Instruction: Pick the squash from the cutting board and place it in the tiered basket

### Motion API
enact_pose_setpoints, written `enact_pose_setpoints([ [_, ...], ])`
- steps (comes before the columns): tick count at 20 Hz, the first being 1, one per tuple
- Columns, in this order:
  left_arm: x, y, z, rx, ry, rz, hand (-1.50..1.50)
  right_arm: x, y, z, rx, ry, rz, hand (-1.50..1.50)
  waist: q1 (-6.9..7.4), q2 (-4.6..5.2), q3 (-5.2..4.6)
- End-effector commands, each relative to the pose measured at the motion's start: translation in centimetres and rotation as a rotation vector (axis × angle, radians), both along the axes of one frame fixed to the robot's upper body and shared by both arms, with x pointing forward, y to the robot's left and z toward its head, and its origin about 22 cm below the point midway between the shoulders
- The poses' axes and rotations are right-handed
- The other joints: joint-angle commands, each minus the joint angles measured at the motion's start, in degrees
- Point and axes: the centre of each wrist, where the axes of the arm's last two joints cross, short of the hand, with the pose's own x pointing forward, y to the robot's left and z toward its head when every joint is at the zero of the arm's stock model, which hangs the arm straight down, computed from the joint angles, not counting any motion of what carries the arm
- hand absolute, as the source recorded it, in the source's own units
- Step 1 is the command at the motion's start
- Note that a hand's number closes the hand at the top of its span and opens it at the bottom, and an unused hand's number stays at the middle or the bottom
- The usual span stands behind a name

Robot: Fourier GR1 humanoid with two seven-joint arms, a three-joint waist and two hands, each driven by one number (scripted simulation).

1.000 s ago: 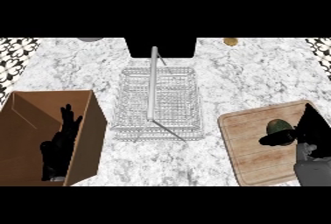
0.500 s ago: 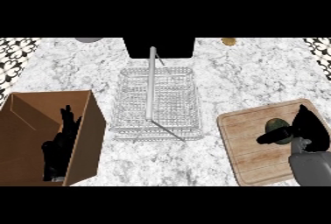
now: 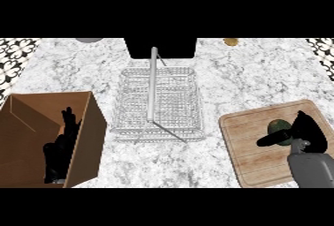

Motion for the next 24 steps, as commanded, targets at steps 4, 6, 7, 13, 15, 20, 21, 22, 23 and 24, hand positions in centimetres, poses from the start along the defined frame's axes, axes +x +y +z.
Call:
enact_pose_setpoints([
  [4, -0.9, -0.8, -2.6, -0.033, 0.107, 0.001, 0.00, 0.7, 0.4, -0.8, 0.004, 0.088, -0.116, 1.50, 0.01, 0.71, -0.80],
  [6, -0.6, -1.7, -1.8, -0.041, 0.122, -0.013, 0.00, -0.4, 0.2, -1.6, 0.012, 0.082, -0.107, 1.50, -0.26, 0.60, -0.78],
  [7, -1.0, -1.8, -2.4, -0.050, 0.110, -0.006, 0.00, -0.9, -0.6, -0.7, -0.010, 0.082, -0.078, 1.50, -0.44, 0.54, -0.81],
  [13, -1.2, -0.7, -3.4, -0.046, 0.120, -0.029, 0.00, 0.6, -0.8, -2.7, -0.087, 0.073, 0.009, 1.50, 0.22, 0.79, -0.79],
  [15, -0.4, -2.6, -2.3, -0.053, 0.121, -0.021, 0.00, 0.9, -0.3, -3.4, -0.148, 0.052, 0.043, 1.50, 0.34, 0.79, -0.75],
  [20, -0.7, -3.2, -1.8, -0.028, 0.103, -0.009, 0.00, 0.7, -0.7, -1.2, -0.212, -0.050, -0.015, 1.50, -0.22, 0.54, -0.78],
  [21, -0.5, 0.0, -2.1, -0.039, 0.118, -0.012, 0.00, 1.0, 1.5, -2.7, -0.222, -0.057, 0.190, 1.50, 0.27, 0.72, -0.78],
  [22, -1.1, -1.2, -2.4, -0.040, 0.098, -0.014, 0.00, 0.5, 3.1, -1.2, -0.208, -0.088, 0.387, 1.50, 0.03, 0.47, -0.84],
  [23, -1.0, -1.6, -2.6, -0.039, 0.116, -0.012, 0.00, -0.6, 6.2, -2.7, -0.159, -0.077, 0.554, 1.50, 0.32, 0.52, -0.83],
  [24, -0.7, -1.9, -2.0, -0.036, 0.111, -0.026, 0.00, -0.4, 8.2, -1.7, -0.148, -0.114, 0.706, 1.50, 1.00, 0.39, -0.80],
])
